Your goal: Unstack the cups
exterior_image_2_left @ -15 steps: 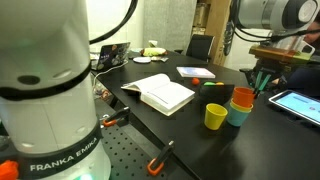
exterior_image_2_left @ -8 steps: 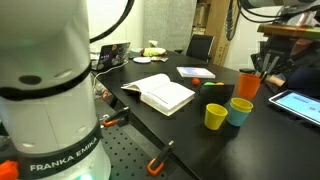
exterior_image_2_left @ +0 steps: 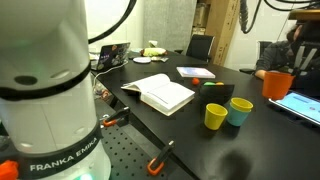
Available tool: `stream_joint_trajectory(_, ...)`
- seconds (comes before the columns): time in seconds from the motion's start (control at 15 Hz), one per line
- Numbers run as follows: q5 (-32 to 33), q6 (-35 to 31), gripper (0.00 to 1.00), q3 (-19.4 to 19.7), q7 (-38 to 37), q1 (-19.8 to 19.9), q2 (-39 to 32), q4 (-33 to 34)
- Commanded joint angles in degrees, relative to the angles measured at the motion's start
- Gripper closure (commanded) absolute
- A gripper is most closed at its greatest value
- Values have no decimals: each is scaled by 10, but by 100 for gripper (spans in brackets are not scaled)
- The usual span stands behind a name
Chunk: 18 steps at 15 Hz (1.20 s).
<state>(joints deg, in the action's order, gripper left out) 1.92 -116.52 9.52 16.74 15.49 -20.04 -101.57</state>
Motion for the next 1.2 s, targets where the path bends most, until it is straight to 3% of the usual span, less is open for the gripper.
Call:
stream_joint_trajectory(0.0,-18,-37,98,5,12,23,-20,-5)
stream_joint_trajectory(0.27,-72,-117,98,-6,28,49,-44,-43)
stream_joint_trajectory(0.6,-82,-197,98,-8,32,60,-79,-69)
stream_joint_trajectory(1.13,-115,-228,98,-24,30,82,-105,-80)
